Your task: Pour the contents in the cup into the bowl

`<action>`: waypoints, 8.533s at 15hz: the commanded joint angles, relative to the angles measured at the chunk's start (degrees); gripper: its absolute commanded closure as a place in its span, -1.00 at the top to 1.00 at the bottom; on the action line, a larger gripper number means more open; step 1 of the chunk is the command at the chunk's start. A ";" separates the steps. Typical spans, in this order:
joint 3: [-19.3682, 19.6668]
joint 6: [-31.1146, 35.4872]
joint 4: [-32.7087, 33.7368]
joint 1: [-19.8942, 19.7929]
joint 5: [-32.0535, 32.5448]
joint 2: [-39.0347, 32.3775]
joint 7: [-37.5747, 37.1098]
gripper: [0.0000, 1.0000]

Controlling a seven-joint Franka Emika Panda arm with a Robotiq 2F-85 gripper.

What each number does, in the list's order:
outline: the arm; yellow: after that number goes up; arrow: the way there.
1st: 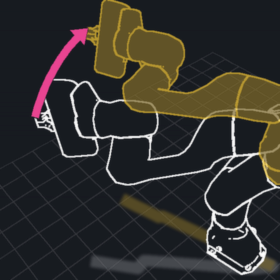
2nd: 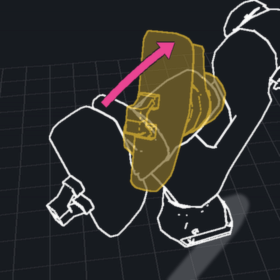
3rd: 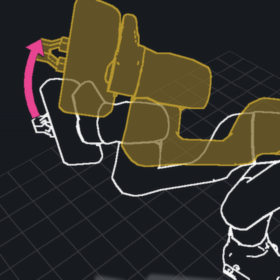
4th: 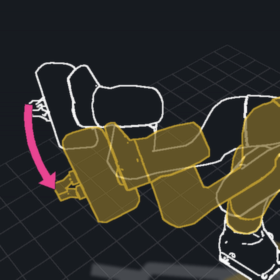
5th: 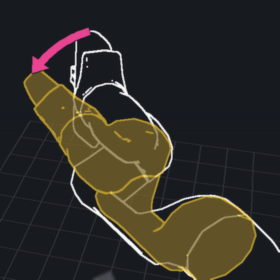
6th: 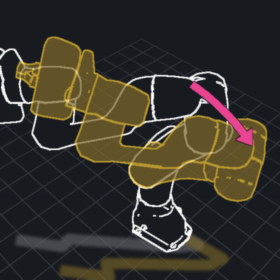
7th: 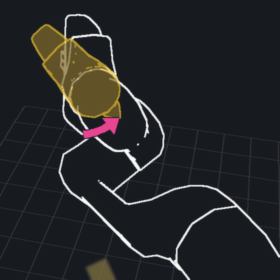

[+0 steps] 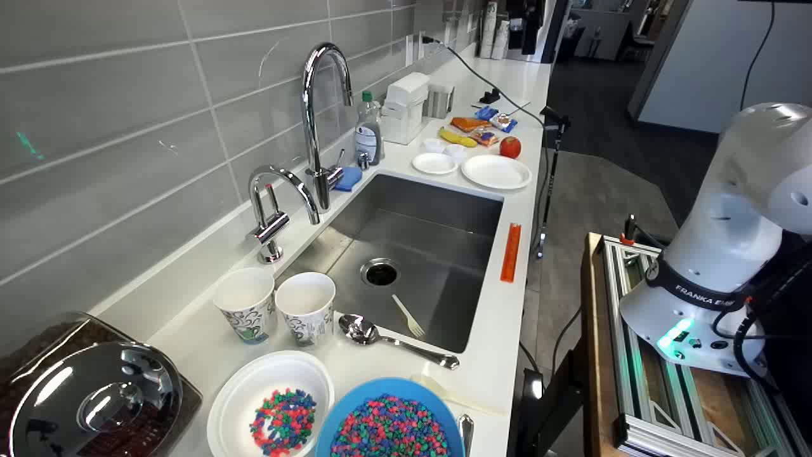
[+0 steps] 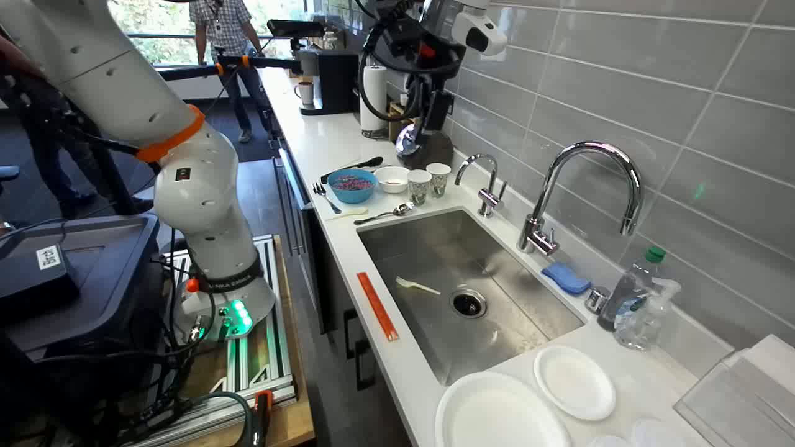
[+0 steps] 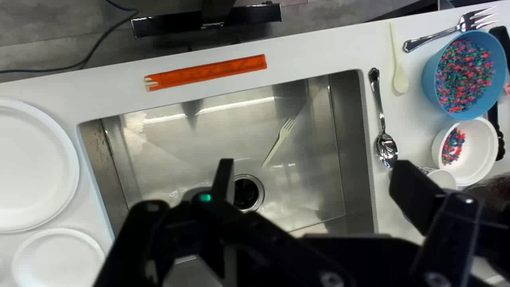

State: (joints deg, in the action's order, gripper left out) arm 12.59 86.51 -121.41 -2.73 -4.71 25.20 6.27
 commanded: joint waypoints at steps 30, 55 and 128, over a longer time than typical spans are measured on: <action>-19.12 45.61 -10.61 8.01 0.36 -16.96 -6.02 1.00; -23.13 62.59 -9.69 12.26 -1.78 -31.43 -1.40 1.00; -32.31 8.42 11.42 20.42 7.56 -37.60 23.76 -0.98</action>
State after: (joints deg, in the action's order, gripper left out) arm -19.12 99.75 -114.63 17.42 5.26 -8.04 26.24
